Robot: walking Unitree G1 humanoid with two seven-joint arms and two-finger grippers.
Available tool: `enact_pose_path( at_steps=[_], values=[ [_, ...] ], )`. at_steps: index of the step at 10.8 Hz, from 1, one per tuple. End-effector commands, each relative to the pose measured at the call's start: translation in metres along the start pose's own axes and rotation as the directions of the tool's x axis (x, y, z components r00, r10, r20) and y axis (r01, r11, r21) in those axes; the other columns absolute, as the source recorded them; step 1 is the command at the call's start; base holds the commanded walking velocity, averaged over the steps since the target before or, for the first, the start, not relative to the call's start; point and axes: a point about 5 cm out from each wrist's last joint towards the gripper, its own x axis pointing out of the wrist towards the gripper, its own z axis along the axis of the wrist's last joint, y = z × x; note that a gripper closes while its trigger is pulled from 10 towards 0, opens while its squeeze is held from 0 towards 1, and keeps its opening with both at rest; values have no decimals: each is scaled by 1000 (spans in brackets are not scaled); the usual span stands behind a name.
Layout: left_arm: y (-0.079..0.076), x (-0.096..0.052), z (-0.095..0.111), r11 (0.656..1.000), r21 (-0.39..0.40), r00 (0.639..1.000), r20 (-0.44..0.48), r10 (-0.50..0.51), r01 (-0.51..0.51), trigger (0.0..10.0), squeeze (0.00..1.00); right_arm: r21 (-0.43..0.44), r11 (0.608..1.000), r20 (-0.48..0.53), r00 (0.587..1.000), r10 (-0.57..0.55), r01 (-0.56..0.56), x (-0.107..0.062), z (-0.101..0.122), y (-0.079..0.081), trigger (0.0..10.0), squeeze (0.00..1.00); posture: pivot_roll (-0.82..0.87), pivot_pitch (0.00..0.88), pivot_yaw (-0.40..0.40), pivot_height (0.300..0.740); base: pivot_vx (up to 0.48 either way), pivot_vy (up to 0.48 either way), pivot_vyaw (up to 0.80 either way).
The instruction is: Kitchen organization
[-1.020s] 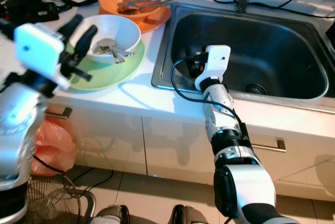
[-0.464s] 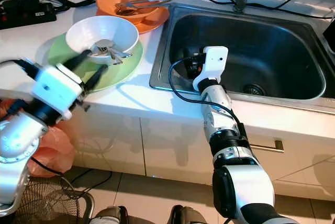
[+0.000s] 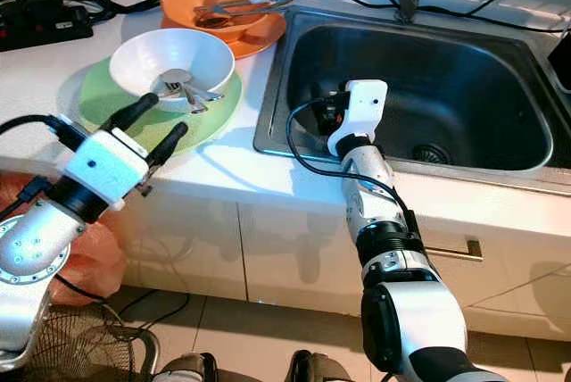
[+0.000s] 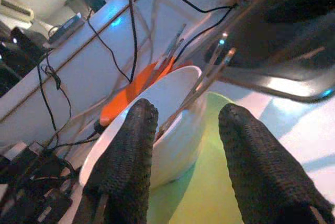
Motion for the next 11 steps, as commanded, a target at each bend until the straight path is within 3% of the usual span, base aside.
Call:
enact_pose_path(
  at_steps=[1,6,11],
  values=[
    [-9,0,-2,998,27,999,-5,-54,54,10000,0,26,999,-105,994,-16,19,-12,-25,-3,10000,0,172,162,-82,740,0,0,0],
    [-12,10,1,999,38,999,30,-36,35,10000,0,28,999,-106,994,-35,38,-13,-25,-6,10000,0,165,162,-82,740,0,0,0],
    [-8,13,1,999,47,999,40,-9,7,10000,0,23,999,-109,994,-27,29,-13,-25,-4,10000,0,164,161,-81,740,0,-277,0]
  ],
)
